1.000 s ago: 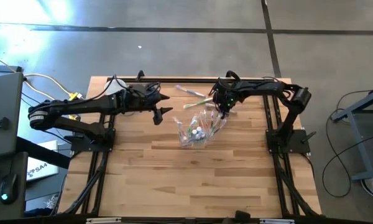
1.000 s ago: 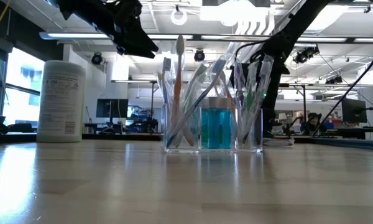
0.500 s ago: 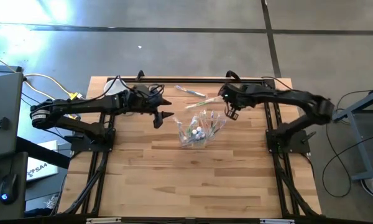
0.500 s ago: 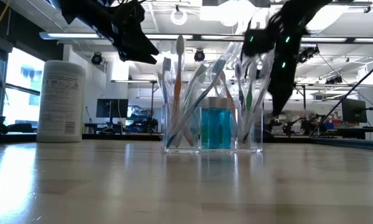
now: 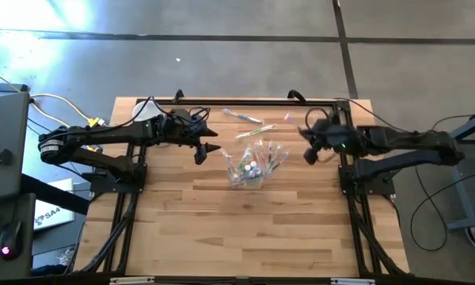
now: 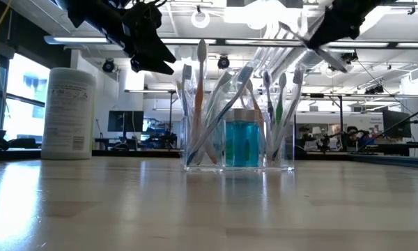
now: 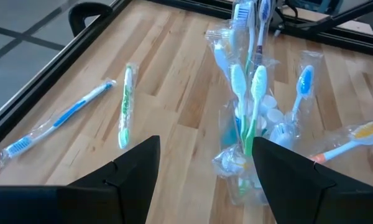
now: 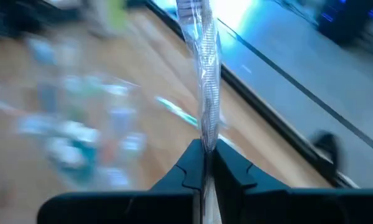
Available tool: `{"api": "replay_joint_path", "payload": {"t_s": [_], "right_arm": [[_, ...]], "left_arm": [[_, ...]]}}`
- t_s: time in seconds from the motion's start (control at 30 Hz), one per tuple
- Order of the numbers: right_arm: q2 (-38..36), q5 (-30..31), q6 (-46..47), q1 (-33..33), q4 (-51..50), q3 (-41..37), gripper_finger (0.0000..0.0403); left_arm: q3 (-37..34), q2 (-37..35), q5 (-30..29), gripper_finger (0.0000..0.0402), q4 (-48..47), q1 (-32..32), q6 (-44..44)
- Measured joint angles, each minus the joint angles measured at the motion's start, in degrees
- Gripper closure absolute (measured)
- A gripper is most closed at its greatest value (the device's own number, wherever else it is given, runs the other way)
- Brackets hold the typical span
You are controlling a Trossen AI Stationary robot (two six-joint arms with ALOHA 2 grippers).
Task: Pick & Place toothbrushing station
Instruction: Put the violet toothbrush into the transparent organizer
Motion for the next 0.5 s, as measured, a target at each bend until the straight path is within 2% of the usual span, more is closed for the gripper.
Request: {"api": "replay_joint_path", "payload": {"t_s": [0.07, 0.2, 0.4, 0.5], "right_arm": [[-2.3, -0.08, 0.47, 4.34, 5.41, -3.3, 0.0396], [-5.16, 1.76, 0.33, 12.79, 22.96, -14.08, 0.0397], [-2.5, 1.97, -9.86, 21.24, 66.14, -33.28, 0.0397], [1.1, 1.34, -15.61, 21.85, 81.62, -38.92, 0.0397]], "left_arm": [[0.0, 0.0, 0.0, 0.0153, 0.0, 0.0, -0.06], [0.0, 0.0, 0.27, 0.0153, -0.2, 0.0, -0.12], [0.0, 0.0, 0.33, 0.0153, -0.96, -0.02, -0.08], [0.0, 0.0, 0.33, 0.0153, -0.82, -0.02, 0.05]]}}
